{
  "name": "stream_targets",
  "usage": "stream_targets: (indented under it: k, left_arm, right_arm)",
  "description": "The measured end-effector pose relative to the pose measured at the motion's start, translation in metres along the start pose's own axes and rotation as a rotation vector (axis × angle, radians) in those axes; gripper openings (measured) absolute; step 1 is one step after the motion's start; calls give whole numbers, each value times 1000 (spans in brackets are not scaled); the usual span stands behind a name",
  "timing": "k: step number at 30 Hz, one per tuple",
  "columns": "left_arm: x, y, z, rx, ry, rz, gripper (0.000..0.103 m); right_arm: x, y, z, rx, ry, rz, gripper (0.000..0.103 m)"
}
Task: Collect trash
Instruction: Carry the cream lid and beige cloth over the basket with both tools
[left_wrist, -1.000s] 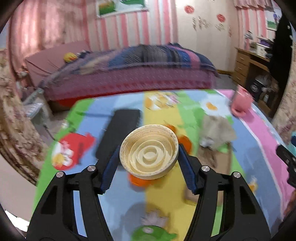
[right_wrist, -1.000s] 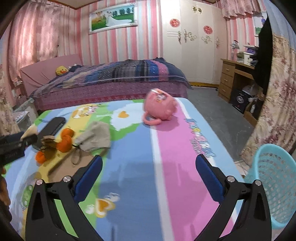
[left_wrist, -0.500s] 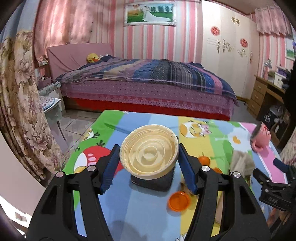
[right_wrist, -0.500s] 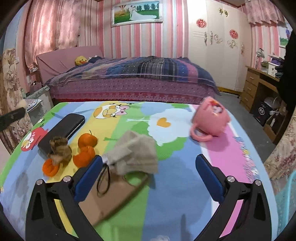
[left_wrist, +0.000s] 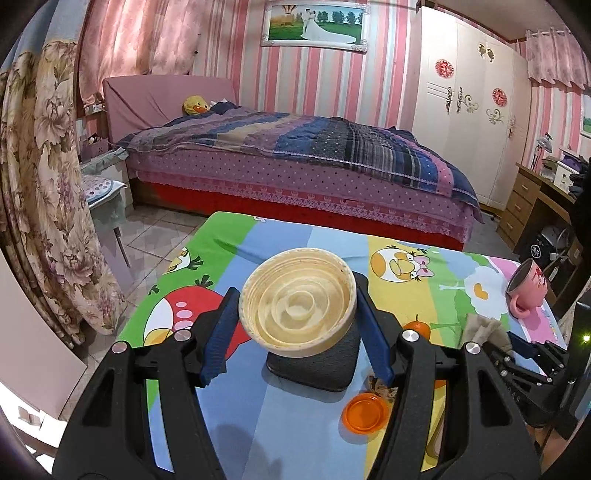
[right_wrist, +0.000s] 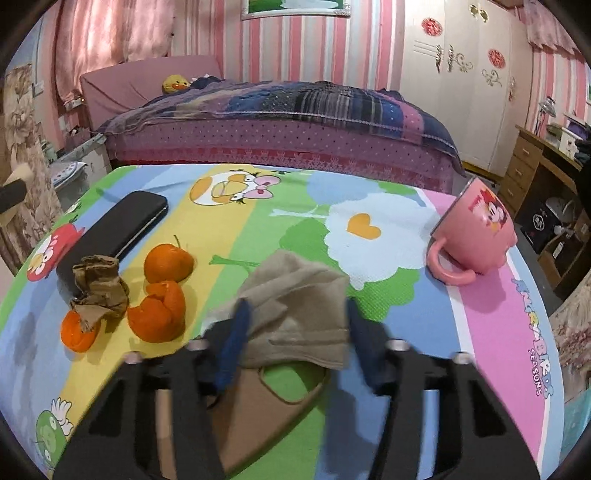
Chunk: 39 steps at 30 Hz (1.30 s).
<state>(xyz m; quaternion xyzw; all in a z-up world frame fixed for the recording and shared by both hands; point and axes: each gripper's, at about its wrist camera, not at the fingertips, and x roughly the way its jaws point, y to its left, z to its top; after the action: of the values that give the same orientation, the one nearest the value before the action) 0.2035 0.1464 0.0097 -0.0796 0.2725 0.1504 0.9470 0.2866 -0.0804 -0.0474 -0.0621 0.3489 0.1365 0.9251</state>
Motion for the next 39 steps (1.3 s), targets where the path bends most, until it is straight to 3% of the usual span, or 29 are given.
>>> stream_targets:
  k: [2, 4, 24, 39]
  left_arm:
    - [0, -1, 0, 6, 1, 2, 61]
    - [0, -2, 0, 5, 2, 1, 61]
    - [-18, -41, -5, 91, -6, -42, 61]
    - [-37, -96, -24, 175, 5, -140, 61]
  right_arm:
    - [-1, -4, -1, 16, -8, 0, 18]
    - [-4, -8, -2, 34, -22, 2, 14]
    - [-94, -61, -17, 91, -144, -61, 7]
    - [-180, -100, -48, 157, -225, -136, 7]
